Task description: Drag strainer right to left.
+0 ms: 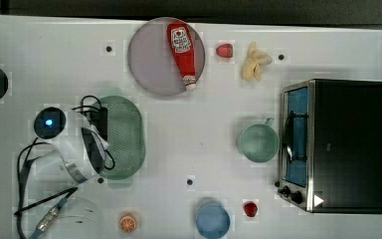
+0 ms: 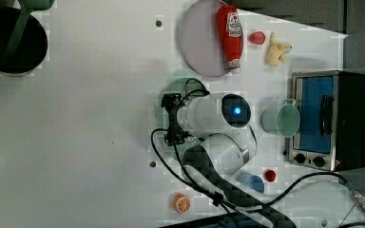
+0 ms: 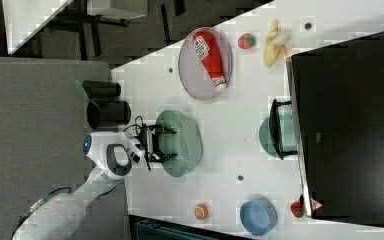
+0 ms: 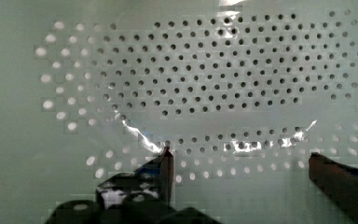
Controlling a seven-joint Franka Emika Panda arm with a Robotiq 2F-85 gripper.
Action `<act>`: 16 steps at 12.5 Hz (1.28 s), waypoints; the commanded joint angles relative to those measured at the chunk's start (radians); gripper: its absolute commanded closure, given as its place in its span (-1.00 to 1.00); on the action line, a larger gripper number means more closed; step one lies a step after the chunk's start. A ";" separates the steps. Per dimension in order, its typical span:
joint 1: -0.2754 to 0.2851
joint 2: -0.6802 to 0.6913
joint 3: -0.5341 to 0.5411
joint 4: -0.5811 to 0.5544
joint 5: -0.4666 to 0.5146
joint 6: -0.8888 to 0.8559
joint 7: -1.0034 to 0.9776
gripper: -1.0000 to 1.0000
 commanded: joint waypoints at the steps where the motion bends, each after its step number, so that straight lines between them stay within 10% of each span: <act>1: 0.066 0.013 0.023 0.044 0.036 0.022 0.084 -1.00; 16: 0.142 0.002 -0.025 0.154 0.024 -0.144 0.035 -1.00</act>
